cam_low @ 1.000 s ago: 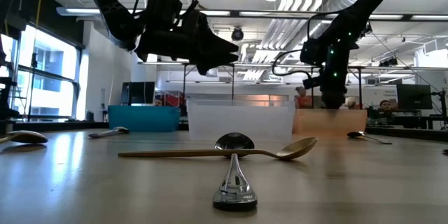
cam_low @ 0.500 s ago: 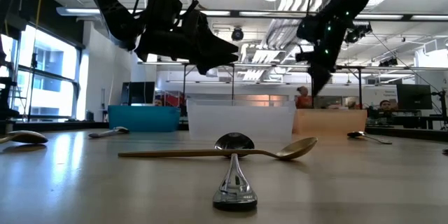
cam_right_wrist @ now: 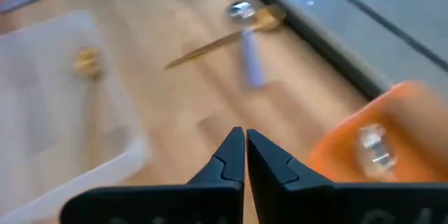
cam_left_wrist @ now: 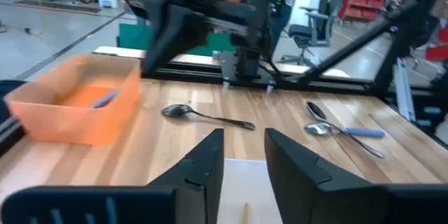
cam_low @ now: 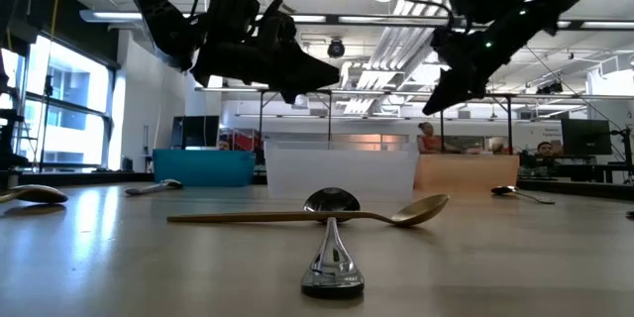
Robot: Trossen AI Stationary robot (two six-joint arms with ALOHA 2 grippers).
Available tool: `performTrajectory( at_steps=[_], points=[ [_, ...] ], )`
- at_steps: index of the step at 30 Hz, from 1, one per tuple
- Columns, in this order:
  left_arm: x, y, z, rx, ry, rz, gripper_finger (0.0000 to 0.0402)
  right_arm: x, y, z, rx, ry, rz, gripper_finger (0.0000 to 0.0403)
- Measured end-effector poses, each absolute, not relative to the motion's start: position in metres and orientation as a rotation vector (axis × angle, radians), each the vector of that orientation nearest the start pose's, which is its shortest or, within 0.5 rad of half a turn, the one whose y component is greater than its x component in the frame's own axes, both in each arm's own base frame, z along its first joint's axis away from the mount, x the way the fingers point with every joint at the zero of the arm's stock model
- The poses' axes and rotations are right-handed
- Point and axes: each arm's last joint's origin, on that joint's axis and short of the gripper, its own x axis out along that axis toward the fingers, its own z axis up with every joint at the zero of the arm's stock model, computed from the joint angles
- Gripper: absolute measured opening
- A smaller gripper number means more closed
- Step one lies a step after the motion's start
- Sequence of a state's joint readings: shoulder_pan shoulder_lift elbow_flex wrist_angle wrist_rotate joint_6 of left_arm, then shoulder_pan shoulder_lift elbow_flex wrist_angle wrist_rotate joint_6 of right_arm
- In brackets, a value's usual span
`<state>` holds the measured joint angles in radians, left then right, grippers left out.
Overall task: Sort silverware by color (type)
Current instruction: Put the black spoon into the blue bin
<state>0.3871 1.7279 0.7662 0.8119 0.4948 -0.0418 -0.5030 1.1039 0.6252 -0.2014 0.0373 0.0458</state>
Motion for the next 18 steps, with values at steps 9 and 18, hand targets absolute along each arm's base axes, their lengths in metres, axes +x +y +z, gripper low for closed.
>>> performTrajectory(
  at_steps=[9,18],
  points=[
    [0.334,0.079,0.183,-0.080,0.145,-0.221,0.0047,0.192,-0.030,0.189,0.284,0.730,-0.447,0.0000],
    [0.342,0.035,0.184,-0.072,0.147,-0.277,0.0026,0.201,0.032,0.191,0.336,0.784,-0.321,0.0013]
  ],
)
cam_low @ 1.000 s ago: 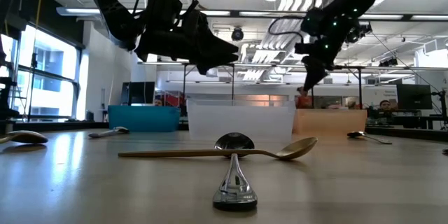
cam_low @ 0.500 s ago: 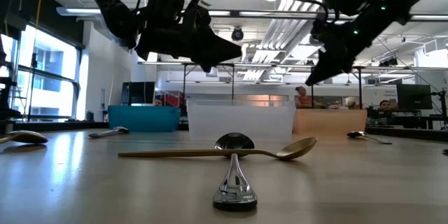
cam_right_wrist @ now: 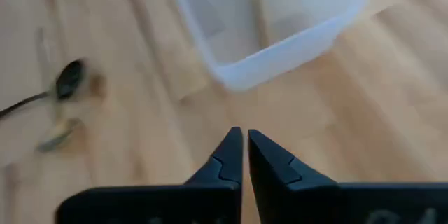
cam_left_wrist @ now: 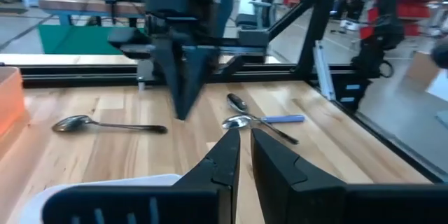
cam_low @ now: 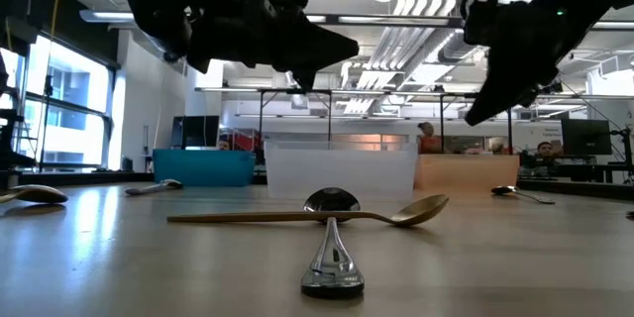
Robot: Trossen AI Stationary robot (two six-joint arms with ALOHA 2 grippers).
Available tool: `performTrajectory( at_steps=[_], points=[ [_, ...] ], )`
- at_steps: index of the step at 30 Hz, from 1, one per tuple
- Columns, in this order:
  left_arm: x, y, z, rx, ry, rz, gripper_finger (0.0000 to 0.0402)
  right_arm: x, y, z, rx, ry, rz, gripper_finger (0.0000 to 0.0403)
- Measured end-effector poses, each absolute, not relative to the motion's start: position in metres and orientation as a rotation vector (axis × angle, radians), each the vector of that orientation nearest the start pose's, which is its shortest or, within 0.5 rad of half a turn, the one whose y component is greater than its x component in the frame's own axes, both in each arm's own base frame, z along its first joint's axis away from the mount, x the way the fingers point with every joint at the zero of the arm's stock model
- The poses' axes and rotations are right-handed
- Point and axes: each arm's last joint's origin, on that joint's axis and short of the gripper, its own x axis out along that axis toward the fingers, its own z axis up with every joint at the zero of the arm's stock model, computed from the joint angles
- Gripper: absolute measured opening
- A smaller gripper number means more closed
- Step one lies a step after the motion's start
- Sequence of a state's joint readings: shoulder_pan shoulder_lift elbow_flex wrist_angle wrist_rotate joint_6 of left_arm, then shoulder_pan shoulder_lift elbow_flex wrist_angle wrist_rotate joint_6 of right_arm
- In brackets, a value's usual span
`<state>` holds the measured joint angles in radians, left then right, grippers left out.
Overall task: Sort silverware by color (type)
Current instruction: Put the black spoon into the blue bin
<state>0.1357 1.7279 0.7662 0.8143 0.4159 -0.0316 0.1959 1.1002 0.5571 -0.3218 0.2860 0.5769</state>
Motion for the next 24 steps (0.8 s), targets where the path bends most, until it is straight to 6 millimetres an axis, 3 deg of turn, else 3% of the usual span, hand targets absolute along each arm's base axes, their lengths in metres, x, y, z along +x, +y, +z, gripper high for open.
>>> performTrajectory(
  at_steps=[7,12,16,24],
  points=[
    [0.345,0.006,0.185,-0.066,0.141,-0.298,0.0026,0.201,0.063,0.176,0.395,0.910,-0.234,0.0102],
    [0.345,-0.013,0.186,-0.106,0.140,-0.367,0.0026,0.210,0.085,0.186,0.353,1.042,-0.175,0.0156],
    [0.344,-0.027,0.186,-0.111,0.142,-0.392,0.0026,0.215,0.105,0.189,0.264,1.190,-0.098,0.0175],
    [0.342,-0.053,0.186,-0.107,0.146,-0.363,0.0026,0.219,0.134,0.162,0.223,1.425,0.033,0.0184]
  ],
)
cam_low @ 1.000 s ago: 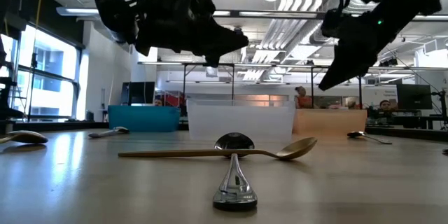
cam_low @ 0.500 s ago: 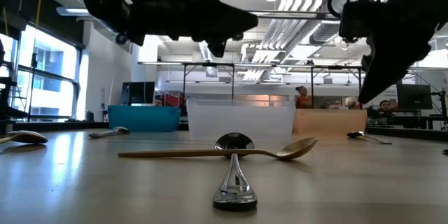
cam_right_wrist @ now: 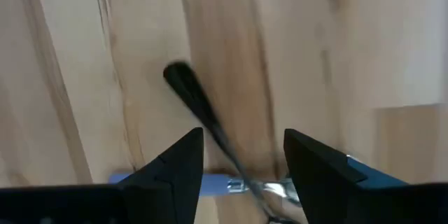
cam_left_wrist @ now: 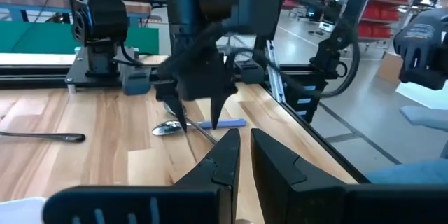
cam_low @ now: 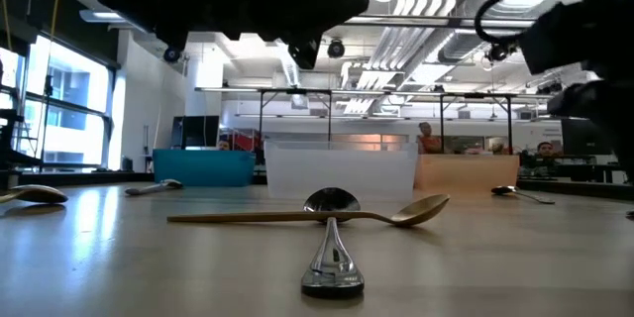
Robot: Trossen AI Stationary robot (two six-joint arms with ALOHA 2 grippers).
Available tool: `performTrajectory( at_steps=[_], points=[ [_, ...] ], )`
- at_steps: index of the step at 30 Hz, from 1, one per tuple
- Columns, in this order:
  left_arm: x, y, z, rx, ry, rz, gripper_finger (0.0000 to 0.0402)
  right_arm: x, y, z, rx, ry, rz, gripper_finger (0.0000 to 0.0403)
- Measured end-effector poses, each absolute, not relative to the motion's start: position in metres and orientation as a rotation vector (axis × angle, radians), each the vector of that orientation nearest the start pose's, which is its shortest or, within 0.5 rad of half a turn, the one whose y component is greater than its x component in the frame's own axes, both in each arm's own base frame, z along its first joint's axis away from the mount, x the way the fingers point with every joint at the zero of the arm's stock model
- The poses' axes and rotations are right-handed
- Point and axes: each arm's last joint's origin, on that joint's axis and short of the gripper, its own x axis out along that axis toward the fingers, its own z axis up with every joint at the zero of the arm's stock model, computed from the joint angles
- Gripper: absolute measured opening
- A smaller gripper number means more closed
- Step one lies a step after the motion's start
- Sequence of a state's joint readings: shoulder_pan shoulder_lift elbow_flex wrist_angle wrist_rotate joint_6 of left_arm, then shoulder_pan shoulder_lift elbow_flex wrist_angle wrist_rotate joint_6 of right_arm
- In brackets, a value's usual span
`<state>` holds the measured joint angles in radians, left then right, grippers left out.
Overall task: Sort silverware by color (type)
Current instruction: Put the black spoon into the blue bin
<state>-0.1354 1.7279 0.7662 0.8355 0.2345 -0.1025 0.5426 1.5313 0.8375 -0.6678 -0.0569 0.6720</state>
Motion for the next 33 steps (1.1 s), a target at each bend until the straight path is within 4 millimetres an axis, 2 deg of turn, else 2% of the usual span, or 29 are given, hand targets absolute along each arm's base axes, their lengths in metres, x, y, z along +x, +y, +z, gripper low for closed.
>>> performTrajectory(
  at_steps=[4,8,14,20,23,29,33],
  points=[
    [0.340,-0.064,0.185,-0.103,0.148,-0.348,0.0026,0.216,0.143,0.152,0.181,1.469,0.078,0.0181],
    [0.339,-0.070,0.185,-0.100,0.150,-0.326,0.0026,0.216,0.148,0.145,0.132,1.491,0.117,0.0162],
    [0.339,-0.070,0.185,-0.101,0.150,-0.252,0.0026,0.218,0.149,0.133,0.063,1.523,0.128,0.0099],
    [0.340,-0.067,0.185,-0.101,0.148,-0.233,0.0026,0.218,0.148,0.133,0.021,1.517,0.138,0.0015],
    [0.340,-0.066,0.185,-0.098,0.146,-0.201,0.0026,0.219,0.148,0.133,0.021,1.521,0.150,0.0009],
    [0.340,-0.066,0.185,-0.090,0.145,-0.192,0.0025,0.220,0.143,0.141,0.078,1.512,0.168,0.0006],
    [0.338,-0.066,0.189,-0.102,0.136,-0.140,0.0025,0.224,0.146,0.167,0.088,1.434,0.184,0.0005]
  ],
)
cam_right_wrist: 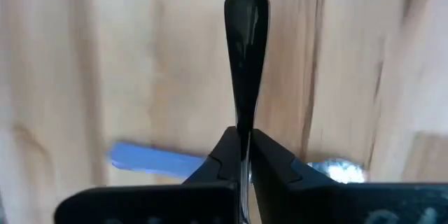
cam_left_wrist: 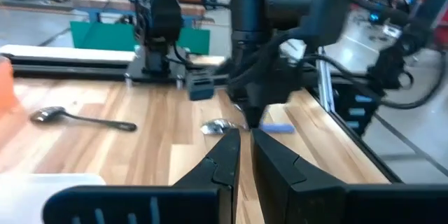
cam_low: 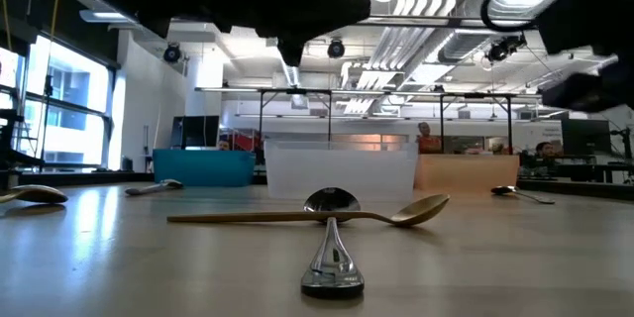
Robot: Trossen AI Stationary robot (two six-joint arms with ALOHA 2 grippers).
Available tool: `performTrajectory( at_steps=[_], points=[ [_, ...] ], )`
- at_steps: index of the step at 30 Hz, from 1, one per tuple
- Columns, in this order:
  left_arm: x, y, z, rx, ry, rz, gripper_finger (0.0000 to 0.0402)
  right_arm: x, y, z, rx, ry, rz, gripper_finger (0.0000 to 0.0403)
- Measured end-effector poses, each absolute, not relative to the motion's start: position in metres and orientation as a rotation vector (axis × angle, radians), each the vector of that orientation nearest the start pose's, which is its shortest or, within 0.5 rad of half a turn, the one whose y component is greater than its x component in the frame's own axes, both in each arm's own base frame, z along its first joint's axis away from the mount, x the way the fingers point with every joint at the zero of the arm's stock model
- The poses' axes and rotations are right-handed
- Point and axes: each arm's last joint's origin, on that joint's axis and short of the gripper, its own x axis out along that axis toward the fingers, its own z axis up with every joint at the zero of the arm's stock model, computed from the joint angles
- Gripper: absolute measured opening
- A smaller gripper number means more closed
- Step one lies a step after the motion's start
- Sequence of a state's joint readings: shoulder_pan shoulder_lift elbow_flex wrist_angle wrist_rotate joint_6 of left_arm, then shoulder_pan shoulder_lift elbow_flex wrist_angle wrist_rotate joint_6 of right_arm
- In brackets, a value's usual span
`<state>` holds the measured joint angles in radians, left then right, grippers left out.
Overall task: Sort silverware by color (type)
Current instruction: Put the black spoon into the blue bin
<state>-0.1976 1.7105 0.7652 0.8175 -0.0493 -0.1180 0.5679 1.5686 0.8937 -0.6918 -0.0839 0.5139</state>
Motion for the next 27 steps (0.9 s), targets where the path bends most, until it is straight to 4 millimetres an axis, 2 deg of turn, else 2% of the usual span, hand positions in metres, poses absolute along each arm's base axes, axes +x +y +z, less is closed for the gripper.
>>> performTrajectory(
  at_steps=[7,14,17,23,27],
  points=[
    [0.333,-0.055,0.201,-0.057,0.154,-0.087,0.0025,0.236,0.133,0.205,0.063,1.287,0.135,0.0004],
    [0.321,-0.038,0.221,0.007,0.179,-0.032,0.0025,0.248,0.100,0.237,0.024,1.044,0.087,0.0004],
    [0.307,-0.027,0.222,0.021,0.130,-0.008,0.0025,0.252,0.082,0.243,0.003,0.929,0.056,0.0003],
    [0.267,0.002,0.206,-0.074,-0.014,0.033,0.0025,0.269,0.037,0.240,-0.050,0.672,-0.001,0.0003],
    [0.256,0.014,0.200,-0.095,-0.053,0.040,0.0025,0.280,0.004,0.242,-0.074,0.434,-0.024,0.0003]
  ],
)
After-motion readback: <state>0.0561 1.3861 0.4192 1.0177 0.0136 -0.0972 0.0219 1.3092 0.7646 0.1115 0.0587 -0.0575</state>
